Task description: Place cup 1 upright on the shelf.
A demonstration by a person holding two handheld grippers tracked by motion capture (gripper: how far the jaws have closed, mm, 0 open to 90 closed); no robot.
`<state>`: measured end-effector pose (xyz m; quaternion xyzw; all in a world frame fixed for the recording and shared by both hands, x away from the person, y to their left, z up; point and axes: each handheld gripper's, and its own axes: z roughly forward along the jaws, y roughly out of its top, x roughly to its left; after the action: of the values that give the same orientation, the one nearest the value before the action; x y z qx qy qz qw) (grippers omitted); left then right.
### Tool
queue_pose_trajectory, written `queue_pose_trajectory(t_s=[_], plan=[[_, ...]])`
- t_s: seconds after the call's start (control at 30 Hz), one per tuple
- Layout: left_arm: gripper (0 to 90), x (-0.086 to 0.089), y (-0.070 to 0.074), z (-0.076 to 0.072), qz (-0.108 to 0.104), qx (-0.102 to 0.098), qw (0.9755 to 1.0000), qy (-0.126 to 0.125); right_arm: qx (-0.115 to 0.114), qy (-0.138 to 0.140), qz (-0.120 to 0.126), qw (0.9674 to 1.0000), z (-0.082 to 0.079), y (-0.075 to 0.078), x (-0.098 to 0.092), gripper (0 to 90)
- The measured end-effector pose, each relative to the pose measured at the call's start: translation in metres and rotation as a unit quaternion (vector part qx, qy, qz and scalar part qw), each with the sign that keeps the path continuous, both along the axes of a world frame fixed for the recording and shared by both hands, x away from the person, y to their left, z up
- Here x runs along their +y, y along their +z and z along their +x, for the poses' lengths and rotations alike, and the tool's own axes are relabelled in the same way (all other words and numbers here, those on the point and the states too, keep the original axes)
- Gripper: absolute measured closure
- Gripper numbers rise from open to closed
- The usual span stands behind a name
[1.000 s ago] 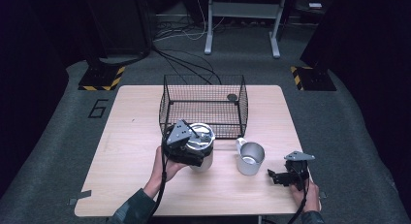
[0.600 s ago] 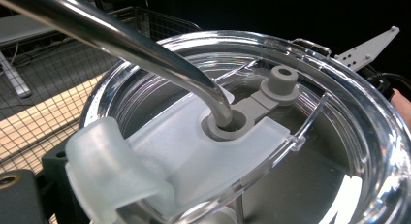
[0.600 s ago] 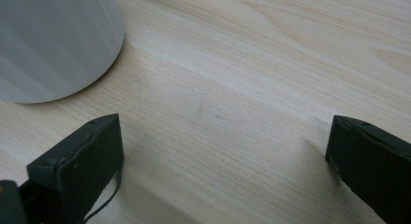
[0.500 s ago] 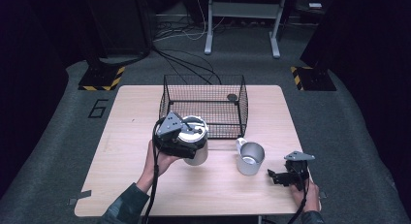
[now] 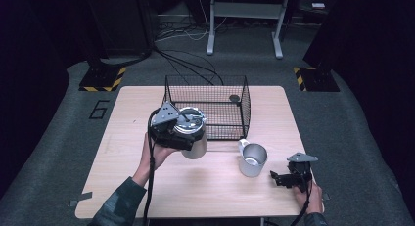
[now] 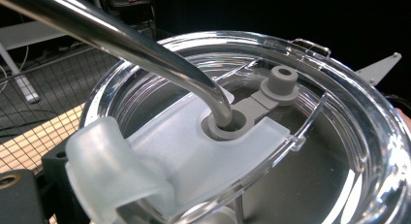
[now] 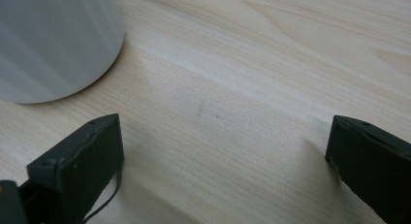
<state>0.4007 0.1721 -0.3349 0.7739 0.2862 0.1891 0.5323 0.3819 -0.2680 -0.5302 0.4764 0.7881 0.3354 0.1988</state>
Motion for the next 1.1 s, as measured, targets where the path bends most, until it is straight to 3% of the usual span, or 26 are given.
queue_pose_trajectory(t_s=[0.43,1.1], plan=[[3.8,0.003,0.019,0.016,0.009,-0.01,0.9998,0.012,-0.004,-0.001,0.0,1.0,0.0,-0.001,0.0,0.0],[3.9,0.01,0.042,0.056,0.021,-0.018,0.9986,0.045,0.001,0.001,-0.001,1.0,0.0,0.0,0.0,0.0]])
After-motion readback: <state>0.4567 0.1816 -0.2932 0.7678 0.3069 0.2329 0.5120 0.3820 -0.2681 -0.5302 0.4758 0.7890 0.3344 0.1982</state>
